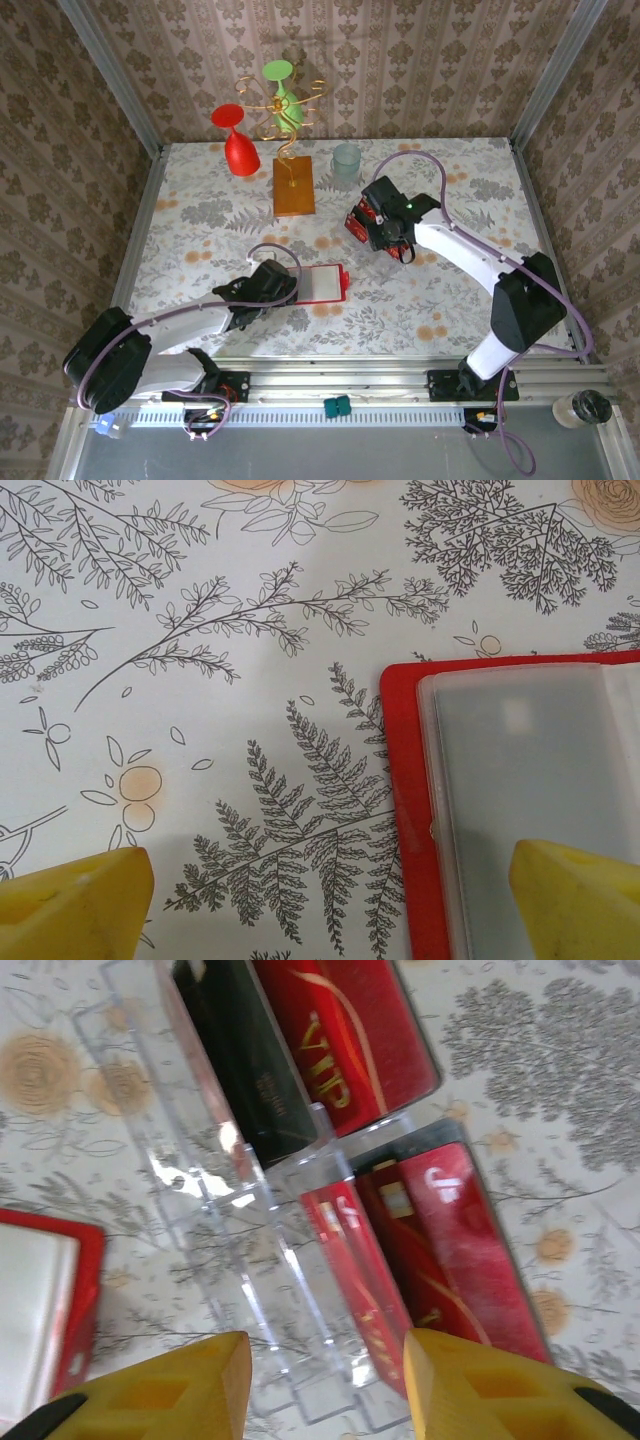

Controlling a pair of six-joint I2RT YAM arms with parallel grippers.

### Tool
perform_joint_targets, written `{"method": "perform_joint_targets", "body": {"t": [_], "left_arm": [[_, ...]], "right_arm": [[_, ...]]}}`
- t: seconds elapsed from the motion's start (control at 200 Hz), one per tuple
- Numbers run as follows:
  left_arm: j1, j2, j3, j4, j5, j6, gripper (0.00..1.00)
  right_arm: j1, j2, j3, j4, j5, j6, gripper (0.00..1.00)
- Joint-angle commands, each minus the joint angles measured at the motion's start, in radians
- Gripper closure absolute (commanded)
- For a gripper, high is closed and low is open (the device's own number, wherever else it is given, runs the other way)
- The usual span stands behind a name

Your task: Put the credit cards into the card holder

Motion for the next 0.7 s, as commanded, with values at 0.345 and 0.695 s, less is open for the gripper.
{"method": "perform_joint_targets", "body": {"t": [0.345, 0.695], "left_arm": [[-0.010, -0.032, 0.023, -0.033, -0.005, -0.010, 0.07], [-0.011, -0.031, 0.029, -0.037, -0.013, -0.008, 0.07]], "right_arm": [[-0.024, 0.111, 0.063, -0.082, 0.090, -0.098, 0.63], [-0.025, 0.121, 0.057, -0.072, 0.035, -0.102, 0.77]]}}
